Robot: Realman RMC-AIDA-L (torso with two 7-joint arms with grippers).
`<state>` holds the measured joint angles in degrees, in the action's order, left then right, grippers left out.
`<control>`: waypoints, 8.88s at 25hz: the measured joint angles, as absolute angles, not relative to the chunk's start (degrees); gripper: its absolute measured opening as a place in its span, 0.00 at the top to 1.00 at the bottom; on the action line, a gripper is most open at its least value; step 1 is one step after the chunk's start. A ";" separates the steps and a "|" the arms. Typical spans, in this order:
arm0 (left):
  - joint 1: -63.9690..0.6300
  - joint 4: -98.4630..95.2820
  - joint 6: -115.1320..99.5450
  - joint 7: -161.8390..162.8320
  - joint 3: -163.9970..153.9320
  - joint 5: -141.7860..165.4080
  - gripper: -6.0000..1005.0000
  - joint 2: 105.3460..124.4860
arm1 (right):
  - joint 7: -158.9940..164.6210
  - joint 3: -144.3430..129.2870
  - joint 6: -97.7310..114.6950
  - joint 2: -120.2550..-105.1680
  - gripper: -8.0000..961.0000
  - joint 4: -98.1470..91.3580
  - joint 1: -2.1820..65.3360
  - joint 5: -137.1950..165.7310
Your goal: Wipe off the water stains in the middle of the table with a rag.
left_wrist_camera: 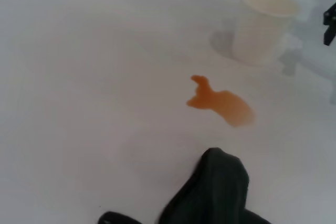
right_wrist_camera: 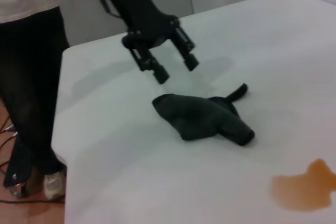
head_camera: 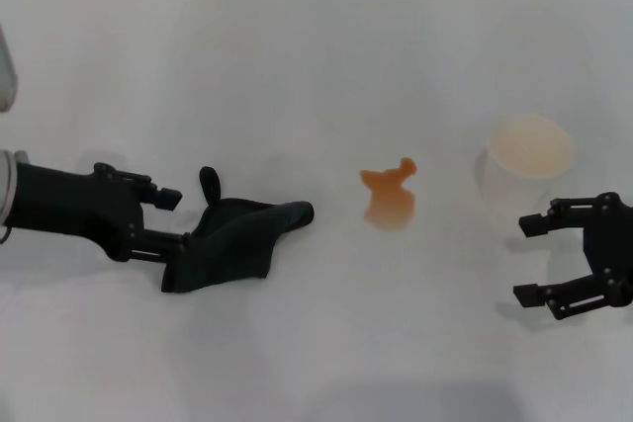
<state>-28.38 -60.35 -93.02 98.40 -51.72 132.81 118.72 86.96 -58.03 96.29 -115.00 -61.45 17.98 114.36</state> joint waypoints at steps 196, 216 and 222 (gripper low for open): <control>-23.84 -64.00 -83.89 95.07 -74.49 116.33 0.36 119.00 | 94.76 -71.51 85.98 -115.11 0.17 -68.25 16.25 109.65; -16.66 -65.39 -95.85 84.31 -59.80 113.52 0.30 118.98 | 85.58 -64.75 90.21 -114.97 0.19 -61.48 16.24 104.56; -15.47 -64.61 -97.37 81.98 -55.70 113.47 0.30 118.99 | 85.93 -64.69 90.61 -114.79 0.19 -62.05 16.58 104.97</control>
